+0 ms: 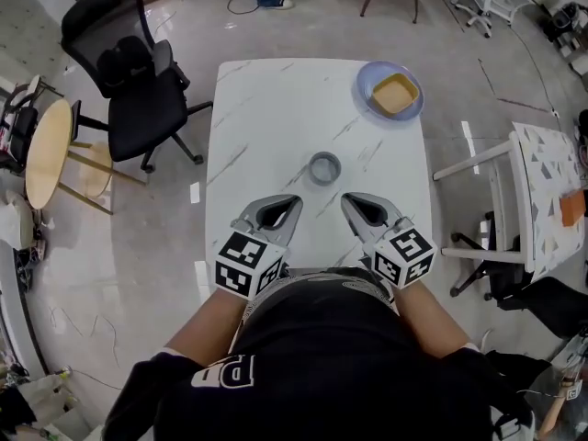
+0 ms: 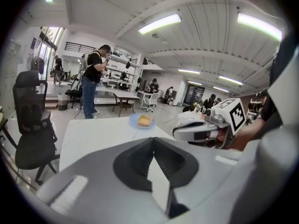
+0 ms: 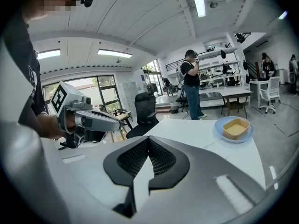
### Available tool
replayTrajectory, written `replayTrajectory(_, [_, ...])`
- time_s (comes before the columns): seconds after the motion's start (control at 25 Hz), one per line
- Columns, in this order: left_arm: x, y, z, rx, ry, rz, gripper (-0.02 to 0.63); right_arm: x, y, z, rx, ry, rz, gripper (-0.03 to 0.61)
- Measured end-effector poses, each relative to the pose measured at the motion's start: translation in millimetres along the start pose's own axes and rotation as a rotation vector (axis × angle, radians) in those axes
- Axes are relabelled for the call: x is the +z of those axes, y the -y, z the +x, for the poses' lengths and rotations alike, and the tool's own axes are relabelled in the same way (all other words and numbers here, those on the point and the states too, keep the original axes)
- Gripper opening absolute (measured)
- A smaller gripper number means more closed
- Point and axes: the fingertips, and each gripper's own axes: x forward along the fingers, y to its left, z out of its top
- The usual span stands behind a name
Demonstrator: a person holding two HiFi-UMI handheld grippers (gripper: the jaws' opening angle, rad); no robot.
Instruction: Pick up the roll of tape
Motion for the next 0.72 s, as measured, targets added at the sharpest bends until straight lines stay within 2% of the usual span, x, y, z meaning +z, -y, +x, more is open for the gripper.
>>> replayTrajectory(0.16, [0.2, 2.3, 2.7, 0.003, -0.003, -0.023, 0.058, 1.1, 3.0, -3.0, 0.011, 0.010, 0.004, 0.000])
replayTrajectory(0.72, [1.9, 12.8, 6.7, -0.001, -0.020, 0.008, 0.058, 2.5, 5.1, -5.7, 0.015, 0.029, -0.004, 0.003])
